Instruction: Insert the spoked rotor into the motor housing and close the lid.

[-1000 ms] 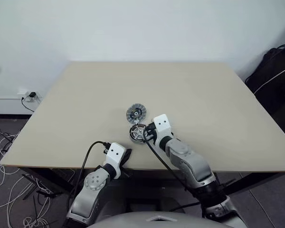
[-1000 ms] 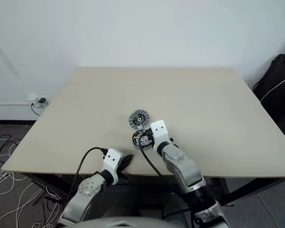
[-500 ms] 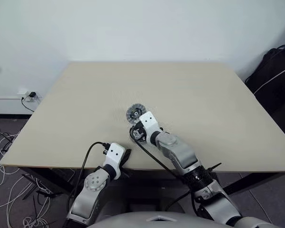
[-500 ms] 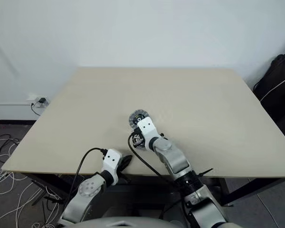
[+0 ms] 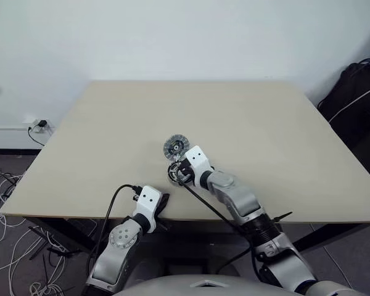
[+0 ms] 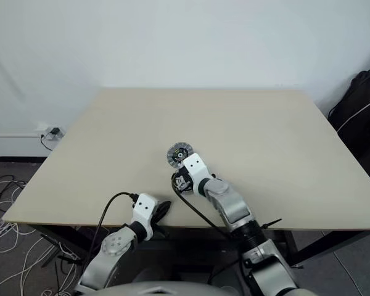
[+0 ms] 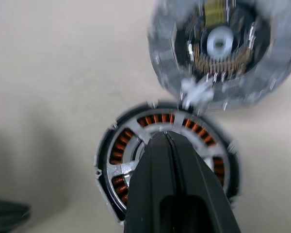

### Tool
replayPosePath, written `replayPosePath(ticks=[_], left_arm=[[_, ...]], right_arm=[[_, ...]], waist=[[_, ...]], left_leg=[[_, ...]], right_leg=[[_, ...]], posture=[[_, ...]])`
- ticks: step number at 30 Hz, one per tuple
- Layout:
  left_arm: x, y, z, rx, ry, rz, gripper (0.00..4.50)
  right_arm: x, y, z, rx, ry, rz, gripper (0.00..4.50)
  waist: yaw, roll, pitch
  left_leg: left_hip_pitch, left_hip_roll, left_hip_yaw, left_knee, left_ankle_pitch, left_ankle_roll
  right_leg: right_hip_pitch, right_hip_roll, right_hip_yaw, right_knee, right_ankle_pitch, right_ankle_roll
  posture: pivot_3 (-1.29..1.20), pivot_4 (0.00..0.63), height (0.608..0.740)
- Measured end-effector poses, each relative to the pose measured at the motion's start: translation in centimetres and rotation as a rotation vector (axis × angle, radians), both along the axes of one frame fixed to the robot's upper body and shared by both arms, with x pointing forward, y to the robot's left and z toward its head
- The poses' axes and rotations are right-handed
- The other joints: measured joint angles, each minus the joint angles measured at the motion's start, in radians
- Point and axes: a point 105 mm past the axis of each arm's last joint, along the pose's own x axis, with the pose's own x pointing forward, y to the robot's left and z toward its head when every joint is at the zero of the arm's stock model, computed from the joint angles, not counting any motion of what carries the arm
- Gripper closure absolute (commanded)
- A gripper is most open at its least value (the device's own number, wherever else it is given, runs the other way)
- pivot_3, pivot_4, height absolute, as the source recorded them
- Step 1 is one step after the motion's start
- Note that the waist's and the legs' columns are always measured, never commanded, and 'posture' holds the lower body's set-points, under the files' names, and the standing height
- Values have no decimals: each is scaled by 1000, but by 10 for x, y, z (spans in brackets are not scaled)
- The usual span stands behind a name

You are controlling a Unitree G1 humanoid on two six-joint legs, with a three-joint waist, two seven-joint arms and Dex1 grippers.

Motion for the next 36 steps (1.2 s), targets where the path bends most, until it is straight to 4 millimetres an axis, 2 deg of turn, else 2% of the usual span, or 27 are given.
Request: replayPosePath(ticks=[9, 13, 19, 26, 36], left_arm=[[1, -2, 0, -5, -7, -6, 4500], [1, -3, -4, -6, 3, -6, 4500], [2, -4, -3, -11, -4, -5, 4500], [4, -5, -7, -17, -1, -1, 4500], [4, -5, -5, -29, -18, 19, 4500]], right_arm=[[-22, -14, -7, -285, 3, 283, 4472], [-26, -19, -6, -363, 0, 352, 3576], [-29, -22, -8, -450, -1, 428, 1569], [-18, -17, 3, -538, -74, 512, 1569], [-12, -18, -5, -626, -80, 592, 1569]], waist=[[3, -3, 2], [4, -5, 3], [10, -6, 4], [17, -7, 4], [28, -7, 4]], left_leg=[[0, 0, -1, 1, 0, 0], [0, 0, -1, 1, 0, 0], [0, 0, -2, 1, 0, 0], [0, 0, -2, 1, 0, 0], [0, 0, -3, 1, 0, -1]], right_leg=[[1, -1, -1, 0, 0, 0], [1, -1, -2, 0, 0, 0], [1, -2, -3, -1, 0, 0], [1, -1, -3, -1, 0, 0], [1, -1, -4, -1, 0, 0]], posture=[[0, 0, 740], [0, 0, 740], [0, 0, 740], [0, 0, 740], [0, 0, 740]])
